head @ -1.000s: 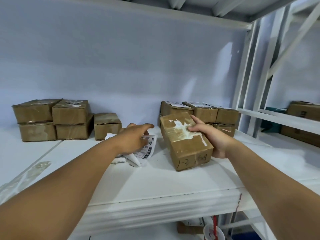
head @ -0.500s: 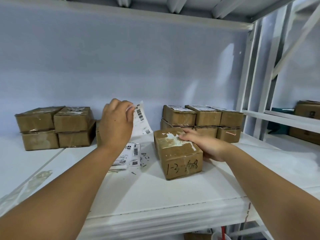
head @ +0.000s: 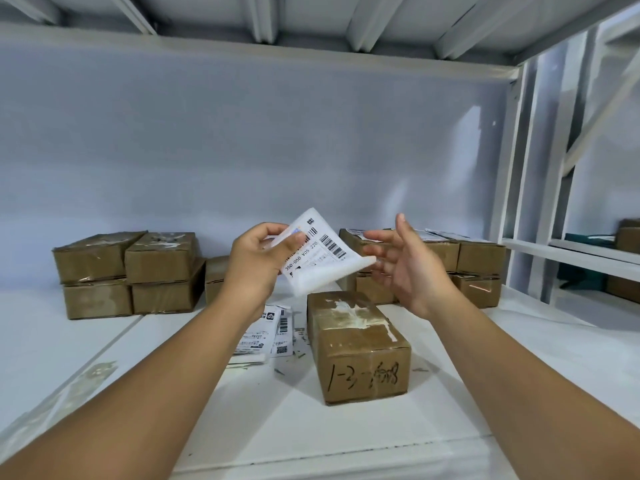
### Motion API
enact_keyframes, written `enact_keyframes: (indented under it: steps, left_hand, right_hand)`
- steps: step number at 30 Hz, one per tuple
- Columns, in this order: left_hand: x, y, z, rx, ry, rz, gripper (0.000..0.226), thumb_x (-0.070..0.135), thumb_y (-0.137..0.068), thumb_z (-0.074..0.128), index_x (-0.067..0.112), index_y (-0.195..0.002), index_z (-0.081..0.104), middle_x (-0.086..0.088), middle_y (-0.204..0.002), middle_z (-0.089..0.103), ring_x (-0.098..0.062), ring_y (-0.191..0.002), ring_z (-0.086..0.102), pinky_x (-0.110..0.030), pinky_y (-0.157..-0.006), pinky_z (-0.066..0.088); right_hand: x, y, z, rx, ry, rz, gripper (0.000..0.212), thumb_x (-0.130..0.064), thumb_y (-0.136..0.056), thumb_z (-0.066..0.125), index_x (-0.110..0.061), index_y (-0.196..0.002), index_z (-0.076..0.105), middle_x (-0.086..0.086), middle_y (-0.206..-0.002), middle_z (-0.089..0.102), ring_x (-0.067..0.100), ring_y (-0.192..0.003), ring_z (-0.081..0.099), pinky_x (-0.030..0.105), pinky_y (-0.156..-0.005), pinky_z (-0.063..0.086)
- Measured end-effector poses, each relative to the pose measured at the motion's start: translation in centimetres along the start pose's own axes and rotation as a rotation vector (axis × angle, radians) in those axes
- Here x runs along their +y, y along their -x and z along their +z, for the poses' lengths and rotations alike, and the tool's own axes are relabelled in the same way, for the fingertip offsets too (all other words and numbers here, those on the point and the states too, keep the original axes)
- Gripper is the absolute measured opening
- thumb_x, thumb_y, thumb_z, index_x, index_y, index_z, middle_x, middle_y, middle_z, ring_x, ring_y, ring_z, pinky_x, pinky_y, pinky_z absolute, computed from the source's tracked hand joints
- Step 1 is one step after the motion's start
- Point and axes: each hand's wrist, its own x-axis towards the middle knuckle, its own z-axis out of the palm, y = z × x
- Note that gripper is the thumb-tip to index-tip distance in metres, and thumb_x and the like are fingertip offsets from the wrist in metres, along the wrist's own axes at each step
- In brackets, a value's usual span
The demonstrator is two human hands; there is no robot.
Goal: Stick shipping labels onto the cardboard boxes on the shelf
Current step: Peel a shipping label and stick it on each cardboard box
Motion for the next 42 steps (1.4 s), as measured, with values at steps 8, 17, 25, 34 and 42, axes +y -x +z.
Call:
enact_keyframes:
  steps: [8,17,25,34,42]
  left_hand:
    - [-0.6,0.9,0.5,-0.222,-0.21,0.084,0.025,0.008,-0.078,0.073,0.027,-0.084,0.056,-0.002,-0.069,0.066,-0.023,-0.064,0.063,-0.032,-0.056,0.046]
    - [-0.9,1.4,0.8,-0.304,-0.468,0.255,0.024,0.015,-0.081,0.071,0.034,-0.078,0.058,0.011,-0.069,0.059,-0.003,-0.063,0.055,-0.026,-0.057,0.046]
    - [-0.8,1.1,0.8,-0.278,-0.486,0.319,0.027,0.018,-0.081,0.072,0.043,-0.087,0.063,0.011,-0.082,0.06,0.001,-0.066,0.05,-0.014,-0.06,0.043]
    - [-0.9,1.2,1.1,-0.226,-0.538,0.32,0.027,0.018,-0.08,0.072,0.043,-0.077,0.064,0.017,-0.073,0.063,-0.007,-0.062,0.046,-0.023,-0.063,0.042]
    - [-0.7,1.6,1.0,-0.21,-0.719,0.499,0.01,0.027,-0.081,0.07,0.036,-0.085,0.068,0.015,-0.084,0.056,0.001,-0.081,0.046,-0.009,-0.071,0.034]
  right_hand:
    - [0.9,0.5,1.5,-0.169,-0.005,0.029,0.041,-0.049,-0.086,0.052,-0.011,-0.098,0.065,0.006,-0.081,0.068,0.019,-0.072,0.065,0.033,-0.069,0.051]
    - [1.4,0.7,1.4,-0.182,0.074,-0.051,0.011,-0.01,-0.087,0.064,-0.01,-0.078,0.07,0.009,-0.072,0.07,0.022,-0.065,0.063,0.034,-0.066,0.051]
    - [1.2,0.9,1.8,-0.248,0.102,-0.1,0.01,-0.003,-0.085,0.064,-0.011,-0.08,0.07,0.007,-0.072,0.071,0.02,-0.066,0.066,0.032,-0.066,0.054]
    - [1.3,0.9,2.0,-0.271,0.052,-0.07,0.029,-0.018,-0.092,0.058,-0.017,-0.067,0.072,0.004,-0.066,0.066,0.02,-0.062,0.058,0.033,-0.065,0.038]
    - [1.5,1.0,1.9,-0.291,0.147,-0.064,0.023,-0.017,-0.091,0.058,-0.015,-0.07,0.068,0.008,-0.07,0.061,0.021,-0.066,0.057,0.03,-0.064,0.04]
